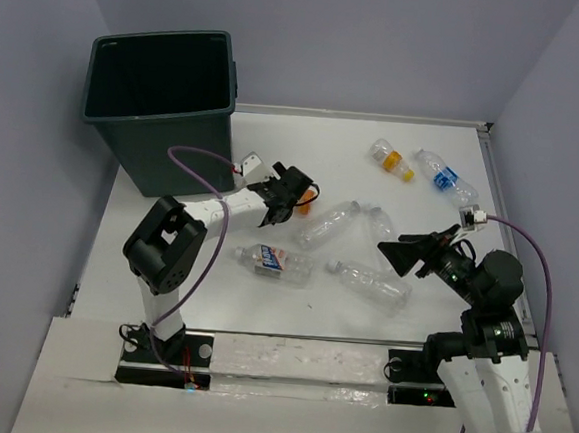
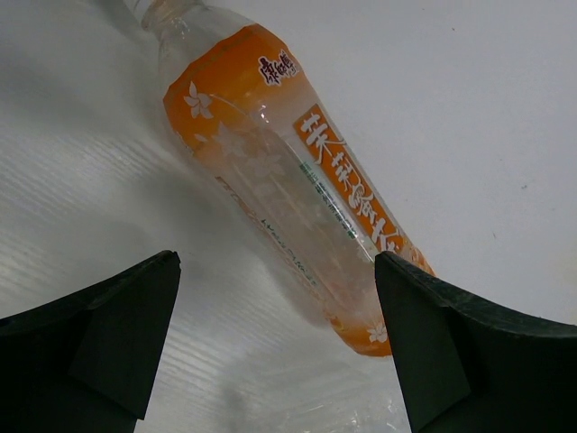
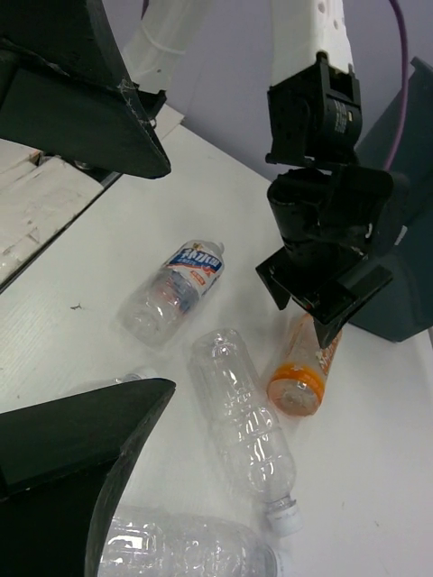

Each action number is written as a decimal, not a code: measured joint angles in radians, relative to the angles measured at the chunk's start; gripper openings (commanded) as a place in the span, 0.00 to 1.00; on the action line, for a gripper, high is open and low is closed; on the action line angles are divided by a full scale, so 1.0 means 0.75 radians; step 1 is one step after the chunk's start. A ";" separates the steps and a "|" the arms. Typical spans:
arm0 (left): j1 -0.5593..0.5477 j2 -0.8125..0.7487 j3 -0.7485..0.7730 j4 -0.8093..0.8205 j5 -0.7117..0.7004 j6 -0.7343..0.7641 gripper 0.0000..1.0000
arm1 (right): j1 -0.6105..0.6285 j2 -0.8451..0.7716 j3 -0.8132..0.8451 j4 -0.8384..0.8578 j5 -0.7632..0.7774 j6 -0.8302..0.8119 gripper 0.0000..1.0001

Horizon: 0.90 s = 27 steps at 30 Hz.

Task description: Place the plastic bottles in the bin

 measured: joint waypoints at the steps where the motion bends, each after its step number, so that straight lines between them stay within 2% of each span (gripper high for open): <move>1: 0.000 0.027 0.025 -0.014 -0.018 -0.017 0.99 | 0.002 -0.001 0.000 0.000 -0.005 -0.001 0.97; 9: 0.009 0.101 0.130 -0.037 -0.082 -0.057 0.99 | 0.020 -0.006 -0.005 -0.004 -0.051 -0.001 0.97; 18: 0.062 0.271 0.179 -0.024 -0.013 -0.084 0.99 | 0.021 0.001 -0.005 -0.004 -0.077 -0.001 0.96; 23: 0.066 0.282 0.186 -0.001 0.004 -0.083 0.88 | 0.021 0.037 -0.006 -0.004 -0.097 -0.001 0.96; 27: 0.069 0.310 0.207 0.064 0.021 -0.069 0.68 | 0.021 0.047 -0.009 -0.003 -0.107 -0.001 0.96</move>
